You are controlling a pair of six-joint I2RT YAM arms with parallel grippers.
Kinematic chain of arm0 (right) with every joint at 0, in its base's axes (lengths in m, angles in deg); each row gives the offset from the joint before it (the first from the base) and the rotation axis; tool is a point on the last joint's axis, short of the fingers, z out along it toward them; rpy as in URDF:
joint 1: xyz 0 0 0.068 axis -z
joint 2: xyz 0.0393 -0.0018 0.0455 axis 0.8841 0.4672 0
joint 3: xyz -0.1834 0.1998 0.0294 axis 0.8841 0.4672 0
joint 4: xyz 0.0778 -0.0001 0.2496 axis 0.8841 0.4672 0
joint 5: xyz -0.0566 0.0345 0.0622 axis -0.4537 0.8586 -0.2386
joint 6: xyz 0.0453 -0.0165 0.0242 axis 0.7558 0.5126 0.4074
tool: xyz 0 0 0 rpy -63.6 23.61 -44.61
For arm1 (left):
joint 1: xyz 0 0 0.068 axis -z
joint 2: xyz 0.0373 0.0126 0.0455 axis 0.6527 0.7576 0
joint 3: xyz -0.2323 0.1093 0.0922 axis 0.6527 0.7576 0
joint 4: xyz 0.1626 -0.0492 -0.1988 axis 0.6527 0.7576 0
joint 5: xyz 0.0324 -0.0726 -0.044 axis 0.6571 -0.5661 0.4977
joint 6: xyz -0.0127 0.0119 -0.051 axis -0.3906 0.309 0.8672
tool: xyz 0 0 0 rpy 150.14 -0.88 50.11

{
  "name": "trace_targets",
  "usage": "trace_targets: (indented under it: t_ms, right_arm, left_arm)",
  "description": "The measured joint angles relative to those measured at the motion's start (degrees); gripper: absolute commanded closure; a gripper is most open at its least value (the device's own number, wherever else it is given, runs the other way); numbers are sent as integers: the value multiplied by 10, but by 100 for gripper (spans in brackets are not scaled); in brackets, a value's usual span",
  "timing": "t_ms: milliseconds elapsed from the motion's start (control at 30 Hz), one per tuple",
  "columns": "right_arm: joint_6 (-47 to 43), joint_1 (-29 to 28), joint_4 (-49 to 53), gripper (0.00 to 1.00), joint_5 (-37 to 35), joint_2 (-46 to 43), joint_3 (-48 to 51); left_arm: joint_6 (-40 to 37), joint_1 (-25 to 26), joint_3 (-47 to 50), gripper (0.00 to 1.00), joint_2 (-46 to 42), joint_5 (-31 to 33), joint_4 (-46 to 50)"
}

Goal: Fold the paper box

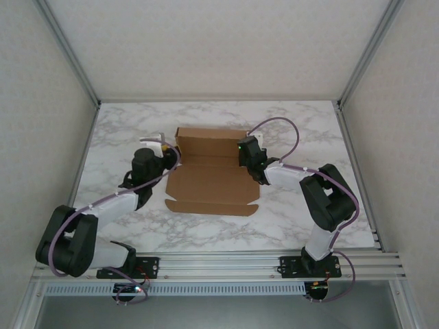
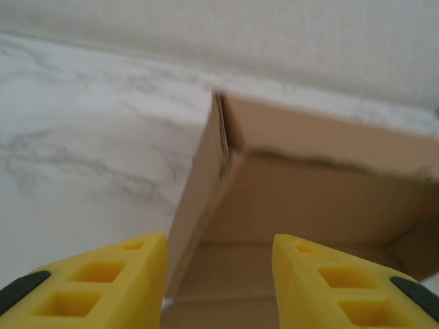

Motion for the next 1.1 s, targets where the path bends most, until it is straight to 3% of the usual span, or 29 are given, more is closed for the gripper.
trace_targets:
  t_ms: [533,867,1100]
  right_arm:
    - [1,2,-2,100,5,0,0]
    - [6,4,-2,100,6,0,0]
    - [35,3,14,100,0,1,-7]
  left_arm:
    - [-23,18,-55,59,160,68,-21]
    - [-38,46,-120,95,221,144,-26]
    - [-23,86,-136,100,242,241,-26]
